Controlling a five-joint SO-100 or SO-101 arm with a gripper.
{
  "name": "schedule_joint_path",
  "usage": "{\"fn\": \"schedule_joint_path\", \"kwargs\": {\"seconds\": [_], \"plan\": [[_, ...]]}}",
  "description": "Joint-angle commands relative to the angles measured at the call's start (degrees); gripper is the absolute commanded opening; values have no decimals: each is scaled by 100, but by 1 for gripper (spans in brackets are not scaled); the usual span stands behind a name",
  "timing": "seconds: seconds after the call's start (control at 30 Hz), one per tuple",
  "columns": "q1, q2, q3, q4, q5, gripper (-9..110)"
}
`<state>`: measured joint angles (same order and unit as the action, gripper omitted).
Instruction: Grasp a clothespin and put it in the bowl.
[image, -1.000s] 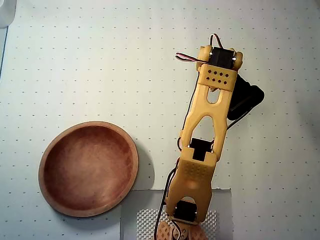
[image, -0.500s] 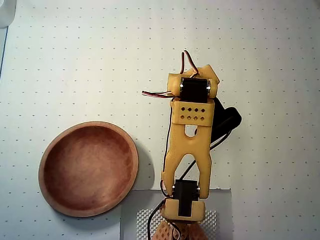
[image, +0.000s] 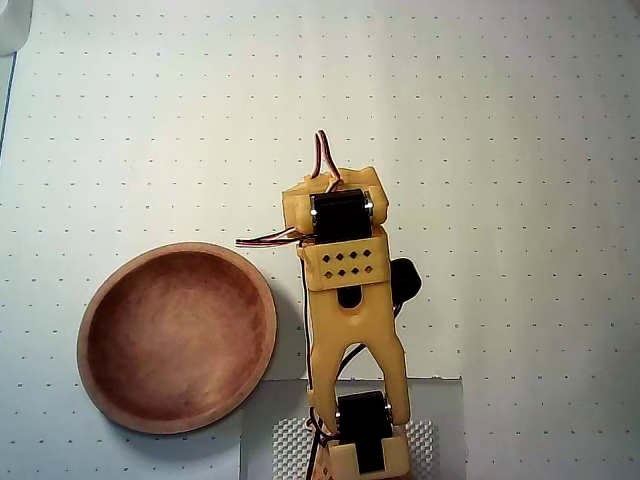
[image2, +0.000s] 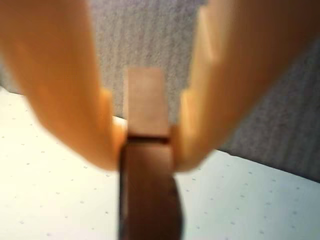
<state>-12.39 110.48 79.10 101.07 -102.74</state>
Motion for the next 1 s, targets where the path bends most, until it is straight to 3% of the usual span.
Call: {"fn": "schedule_joint_path", "kwargs": {"seconds": [0.0, 0.47, 0.97], "plan": [[-466, 272, 114, 158, 193, -3], [-2215, -211, 185, 149, 738, -3], [-3234, -984, 114, 149, 765, -3]]}}
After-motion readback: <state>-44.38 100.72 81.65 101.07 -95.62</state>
